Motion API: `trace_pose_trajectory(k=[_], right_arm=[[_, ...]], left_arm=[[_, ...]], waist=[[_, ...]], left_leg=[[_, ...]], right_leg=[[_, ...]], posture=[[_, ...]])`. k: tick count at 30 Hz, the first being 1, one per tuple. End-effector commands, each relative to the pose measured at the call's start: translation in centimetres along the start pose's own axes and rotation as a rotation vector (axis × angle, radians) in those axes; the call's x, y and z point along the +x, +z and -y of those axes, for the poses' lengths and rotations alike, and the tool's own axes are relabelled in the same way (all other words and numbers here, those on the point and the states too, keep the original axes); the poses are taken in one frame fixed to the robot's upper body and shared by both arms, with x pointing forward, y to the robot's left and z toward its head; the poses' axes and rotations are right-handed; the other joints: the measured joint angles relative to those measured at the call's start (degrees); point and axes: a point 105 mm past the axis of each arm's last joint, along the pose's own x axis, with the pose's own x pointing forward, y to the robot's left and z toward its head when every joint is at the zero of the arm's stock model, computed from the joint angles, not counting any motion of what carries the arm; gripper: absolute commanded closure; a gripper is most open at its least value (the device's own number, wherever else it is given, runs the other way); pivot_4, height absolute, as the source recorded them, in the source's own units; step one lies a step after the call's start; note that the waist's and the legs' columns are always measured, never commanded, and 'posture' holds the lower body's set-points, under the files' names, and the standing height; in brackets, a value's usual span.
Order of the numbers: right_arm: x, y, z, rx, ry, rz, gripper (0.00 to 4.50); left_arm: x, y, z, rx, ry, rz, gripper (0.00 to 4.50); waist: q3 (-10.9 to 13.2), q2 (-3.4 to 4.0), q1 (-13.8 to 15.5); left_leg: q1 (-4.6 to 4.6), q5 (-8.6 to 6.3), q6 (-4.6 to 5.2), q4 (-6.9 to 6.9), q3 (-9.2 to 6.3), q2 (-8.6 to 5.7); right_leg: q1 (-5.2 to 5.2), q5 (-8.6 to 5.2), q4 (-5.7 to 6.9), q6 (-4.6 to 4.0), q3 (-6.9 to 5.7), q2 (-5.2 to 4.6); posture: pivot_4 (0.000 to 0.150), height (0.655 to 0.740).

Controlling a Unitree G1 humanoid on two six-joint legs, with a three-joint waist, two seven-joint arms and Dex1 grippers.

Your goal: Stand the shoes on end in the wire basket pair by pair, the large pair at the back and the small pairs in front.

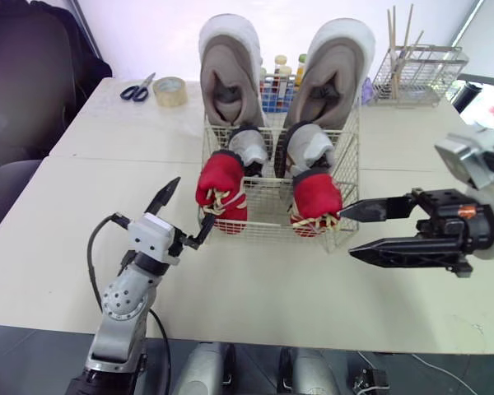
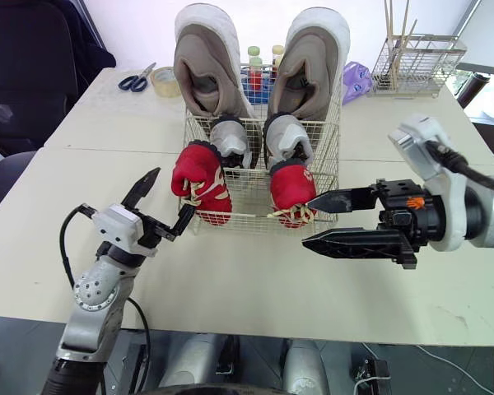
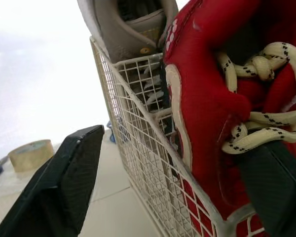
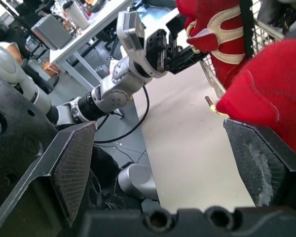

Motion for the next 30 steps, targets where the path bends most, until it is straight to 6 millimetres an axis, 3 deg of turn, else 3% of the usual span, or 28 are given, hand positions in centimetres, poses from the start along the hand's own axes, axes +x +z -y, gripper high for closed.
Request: trace_pose_trajectory(k=[1,6,12,17,21,25,30], right_arm=[[0.0,0.4,-0.2,-0.037,0.013,0.037,0.0],[0.4,-0.4,0.3,-0.021,0.022,0.052,0.0],[0.0,-0.6,1.2,-0.022,-0.009,0.059,0.0],[-1.6,-1.0,2.3,-0.008,-0.097,0.053,0.0],[-3.8,-1.9,3.4,0.04,-0.197,0.063,0.0],[-5.4,-3.8,4.2,0.12,-0.264,0.082,0.0],[-5.6,-5.9,5.2,0.187,-0.293,0.117,0.0]], left_arm=[[-1.3,0.1,-0.9,0.029,0.005,-0.062,0.61],[-3.8,0.6,-0.3,0.058,-0.06,-0.134,0.61],[-4.9,1.1,-0.4,0.067,-0.061,-0.178,0.61],[-6.8,0.3,-2.8,0.031,0.075,-0.282,0.61],[-9.3,-2.3,-6.1,-0.128,0.246,-0.509,0.61],[-11.7,-3.3,-6.9,-0.26,0.253,-0.65,0.61],[-12.0,-3.8,-7.0,-0.33,0.22,-0.682,0.61]], waist=[[0.0,0.0,-0.17],[0.02,0.02,-0.08],[0.04,0.02,0.02],[0.04,0.02,0.0],[0.05,0.0,0.29],[0.05,-0.02,0.06],[0.05,0.0,0.04]], left_leg=[[0.0,0.04,-0.08,-0.01,0.01,0.0],[0.0,0.06,-0.11,-0.05,0.01,0.02],[-0.02,-0.13,0.18,-0.05,-0.06,0.02],[-0.12,-0.02,-0.01,-0.05,0.02,0.01],[-0.15,-0.02,0.0,-0.05,-0.03,0.01],[-0.14,-0.16,0.24,-0.05,-0.04,0.01],[-0.13,0.02,-0.08,-0.05,-0.03,0.01]], right_leg=[[0.0,0.0,-0.01,0.0,0.0,0.0],[-0.01,0.0,-0.05,0.0,0.0,0.03],[0.0,-0.04,-0.44,-0.26,-0.05,0.02],[0.11,0.06,-0.6,-0.1,-0.05,0.02],[0.13,0.06,-0.6,-0.1,-0.13,0.02],[0.14,0.07,-0.58,-0.09,-0.13,0.04],[0.14,0.06,-0.58,-0.09,-0.13,0.04]], posture=[[0.15,0.74],[0.15,0.74],[0.15,0.74],[0.15,0.74],[0.15,0.74],[0.15,0.74],[0.15,0.74]])
